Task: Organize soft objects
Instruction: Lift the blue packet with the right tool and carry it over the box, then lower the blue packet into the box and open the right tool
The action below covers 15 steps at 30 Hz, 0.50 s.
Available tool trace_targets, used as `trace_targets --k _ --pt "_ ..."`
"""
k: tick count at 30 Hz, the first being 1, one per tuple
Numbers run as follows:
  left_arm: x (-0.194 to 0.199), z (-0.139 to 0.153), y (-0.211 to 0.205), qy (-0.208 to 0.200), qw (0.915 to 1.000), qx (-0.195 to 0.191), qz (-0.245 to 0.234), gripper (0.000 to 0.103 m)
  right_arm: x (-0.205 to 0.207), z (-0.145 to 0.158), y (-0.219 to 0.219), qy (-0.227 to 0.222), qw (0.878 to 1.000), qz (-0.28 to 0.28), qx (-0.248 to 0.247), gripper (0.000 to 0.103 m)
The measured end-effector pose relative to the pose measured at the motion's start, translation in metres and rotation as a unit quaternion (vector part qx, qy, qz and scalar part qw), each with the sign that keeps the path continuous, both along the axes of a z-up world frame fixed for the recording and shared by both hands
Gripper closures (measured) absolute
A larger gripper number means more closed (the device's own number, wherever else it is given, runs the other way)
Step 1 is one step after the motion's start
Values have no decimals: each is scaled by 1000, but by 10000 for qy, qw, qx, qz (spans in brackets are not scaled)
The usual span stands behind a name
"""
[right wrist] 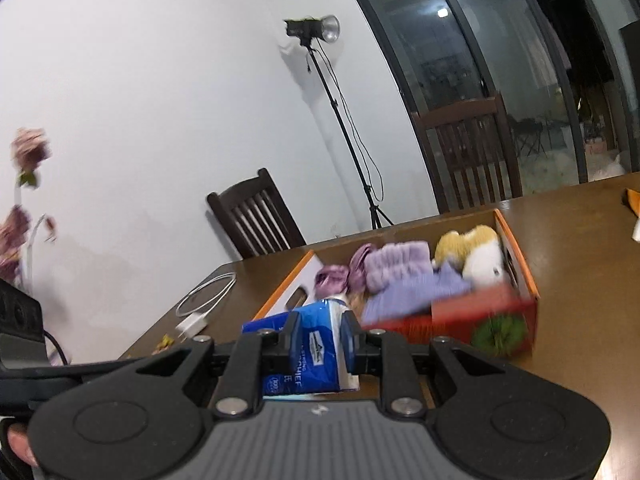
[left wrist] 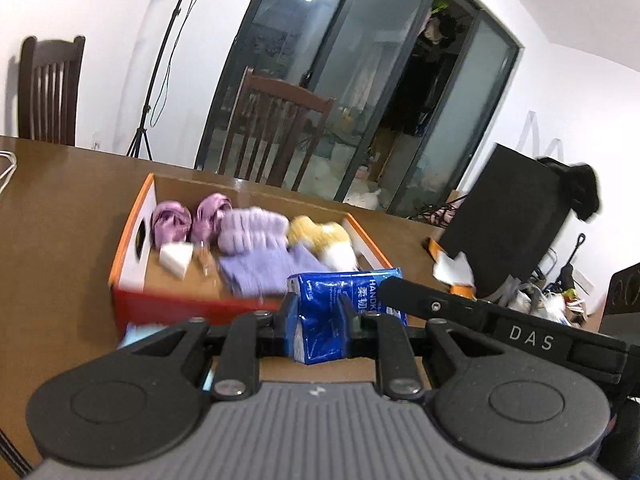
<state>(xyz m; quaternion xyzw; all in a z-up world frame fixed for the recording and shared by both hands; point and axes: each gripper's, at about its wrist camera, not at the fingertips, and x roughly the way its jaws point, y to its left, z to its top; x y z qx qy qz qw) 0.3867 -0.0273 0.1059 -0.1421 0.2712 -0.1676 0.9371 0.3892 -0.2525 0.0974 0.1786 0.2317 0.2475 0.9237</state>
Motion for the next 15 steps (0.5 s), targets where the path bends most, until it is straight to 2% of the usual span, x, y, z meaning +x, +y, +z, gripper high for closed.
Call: trace_targets --k 5,7,10,12,15 --pt "90 -24 3 704 9975 -5 52 83 92 -16 8 650 9977 -17 -188 83" --pt "113 -38 2 945 9955 45 35 83 123 -30 12 1073 9935 -21 -368 83" --pt "134 -56 -5 1277 9912 337 -80 83 152 -49 19 1631 9841 39 -695 81" --pt "141 -69 -10 1413 9885 514 -135 82 160 -56 26 1731 9802 65 -960 77" --pt "146 -81 -14 1425 9877 615 -173 82 161 -65 34 1650 9778 6 -1296 81"
